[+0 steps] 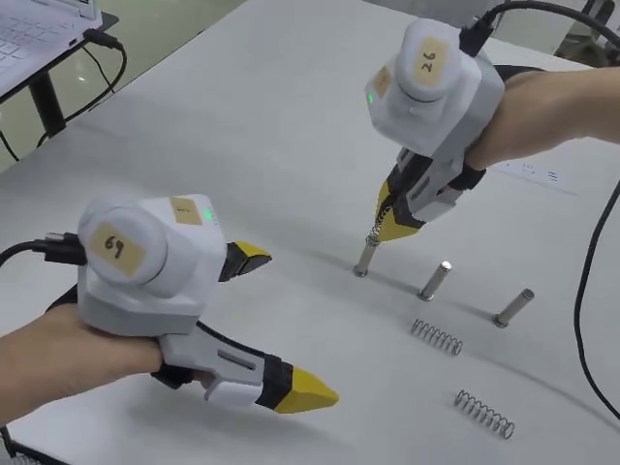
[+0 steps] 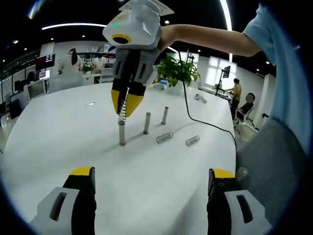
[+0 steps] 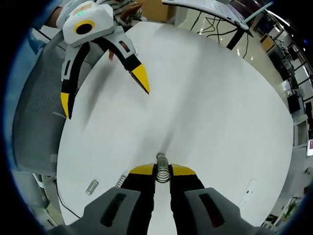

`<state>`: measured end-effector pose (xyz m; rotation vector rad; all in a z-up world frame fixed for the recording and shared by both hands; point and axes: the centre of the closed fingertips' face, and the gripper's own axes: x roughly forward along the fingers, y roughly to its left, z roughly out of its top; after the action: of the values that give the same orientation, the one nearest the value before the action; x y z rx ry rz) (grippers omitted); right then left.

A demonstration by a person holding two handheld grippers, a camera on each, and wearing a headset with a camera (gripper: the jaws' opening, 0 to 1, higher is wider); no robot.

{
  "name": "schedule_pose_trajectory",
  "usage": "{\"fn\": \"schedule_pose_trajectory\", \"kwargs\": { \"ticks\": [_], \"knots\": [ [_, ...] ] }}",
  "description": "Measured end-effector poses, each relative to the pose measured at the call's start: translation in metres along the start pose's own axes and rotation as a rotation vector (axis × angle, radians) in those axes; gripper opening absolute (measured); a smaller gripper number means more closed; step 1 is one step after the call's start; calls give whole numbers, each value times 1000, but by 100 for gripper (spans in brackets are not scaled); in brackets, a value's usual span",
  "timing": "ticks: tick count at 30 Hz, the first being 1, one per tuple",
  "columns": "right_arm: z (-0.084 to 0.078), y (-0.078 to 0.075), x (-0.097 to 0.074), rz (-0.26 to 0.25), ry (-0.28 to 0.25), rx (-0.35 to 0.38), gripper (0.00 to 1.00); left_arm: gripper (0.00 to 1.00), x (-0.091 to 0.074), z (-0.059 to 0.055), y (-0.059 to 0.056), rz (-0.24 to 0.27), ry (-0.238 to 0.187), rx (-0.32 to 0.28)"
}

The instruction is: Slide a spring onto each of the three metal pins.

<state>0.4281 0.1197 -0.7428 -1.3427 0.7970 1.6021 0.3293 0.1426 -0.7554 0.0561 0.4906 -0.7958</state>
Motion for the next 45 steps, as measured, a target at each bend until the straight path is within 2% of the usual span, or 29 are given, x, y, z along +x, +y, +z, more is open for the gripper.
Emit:
{"fn": "schedule_pose_trajectory", "kwargs": {
  "ticks": [9, 32, 45],
  "knots": [
    [-2, 2, 10, 14, 18, -12, 8, 93, 0, 0, 2, 6, -4, -6],
    [-4, -4, 42, 43, 59, -18, 8, 92, -2, 1, 6, 17, -6, -13],
    [-6, 1, 49, 62, 76, -6, 8, 92, -3, 0, 8, 18, -6, -18]
  ]
}}
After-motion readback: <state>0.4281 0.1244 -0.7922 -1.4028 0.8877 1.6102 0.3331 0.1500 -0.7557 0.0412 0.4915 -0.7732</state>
